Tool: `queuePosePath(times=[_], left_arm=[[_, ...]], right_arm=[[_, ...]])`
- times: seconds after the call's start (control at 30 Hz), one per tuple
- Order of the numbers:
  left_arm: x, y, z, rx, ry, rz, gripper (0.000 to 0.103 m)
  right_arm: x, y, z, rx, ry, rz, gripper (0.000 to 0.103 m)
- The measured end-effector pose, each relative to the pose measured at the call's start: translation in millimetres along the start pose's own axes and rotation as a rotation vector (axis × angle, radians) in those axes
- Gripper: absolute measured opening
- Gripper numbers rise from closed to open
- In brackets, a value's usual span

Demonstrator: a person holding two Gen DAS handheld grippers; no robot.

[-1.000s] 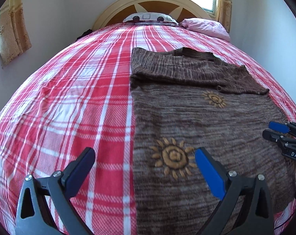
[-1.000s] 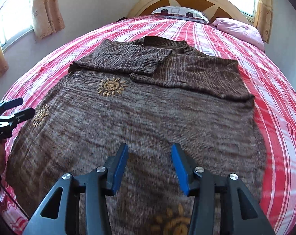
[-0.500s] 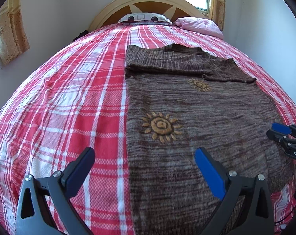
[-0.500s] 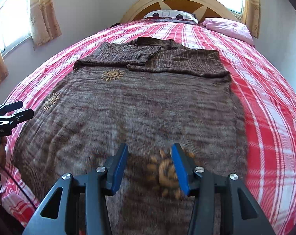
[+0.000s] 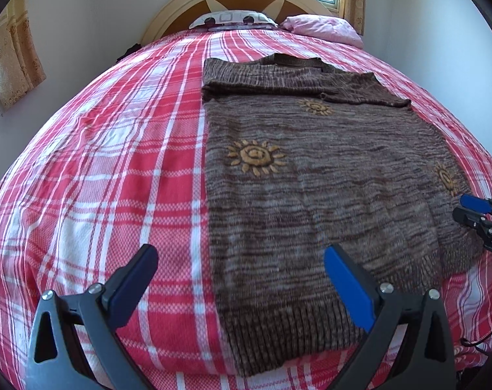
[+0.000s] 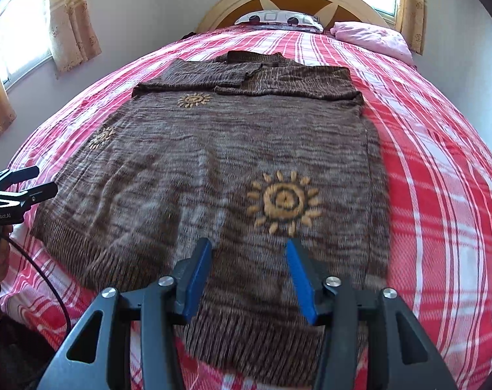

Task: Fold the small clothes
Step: 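Move both grippers to the ribbed hem of the brown sweater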

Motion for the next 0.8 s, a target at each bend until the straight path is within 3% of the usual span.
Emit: queuePosePath(times=[0.33, 0.8], left_arm=[[-28, -1, 5, -0.004, -0.003, -0.036, 0.103], [-41, 3, 10, -0.032, 0.004, -0.036, 0.103]], right_arm=[[-25, 16, 5, -0.027, -0.021, -0.008, 0.058], [-45, 30, 33, -0.059, -0.081, -0.014, 0.058]])
Point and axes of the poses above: each gripper's, at about its wrist camera, not at the fingertips, and y roughly against the way its jaws point, z to its right, x to its top, the point moved 6 cm from there along -y, roughly the way its jaws point, and after that the axes turned 2 degrees about y, right-handed, at the moved point
